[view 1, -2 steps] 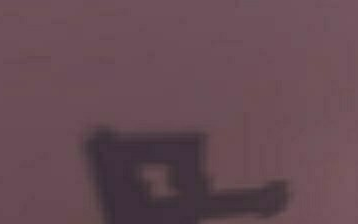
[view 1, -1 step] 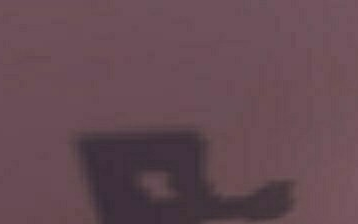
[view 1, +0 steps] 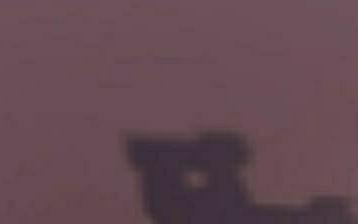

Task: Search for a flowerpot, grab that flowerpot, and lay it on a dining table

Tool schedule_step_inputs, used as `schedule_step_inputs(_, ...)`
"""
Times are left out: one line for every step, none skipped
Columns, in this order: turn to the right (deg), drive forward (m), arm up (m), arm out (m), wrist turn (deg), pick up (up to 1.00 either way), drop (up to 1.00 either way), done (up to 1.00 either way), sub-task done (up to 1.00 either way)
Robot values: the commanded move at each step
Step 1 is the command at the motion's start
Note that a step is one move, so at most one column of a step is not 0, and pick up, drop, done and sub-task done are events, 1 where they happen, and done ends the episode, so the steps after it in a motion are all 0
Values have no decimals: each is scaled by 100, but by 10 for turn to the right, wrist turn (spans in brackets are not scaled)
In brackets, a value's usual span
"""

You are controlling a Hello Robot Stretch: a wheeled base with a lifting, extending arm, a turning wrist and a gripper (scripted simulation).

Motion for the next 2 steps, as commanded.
schedule_step_inputs(0, 0, 0, 34, 0, 0, 0, 0, 0)
schedule_step_inputs(0, 0, 0, 0, 450, 0, 0, 0, 0)
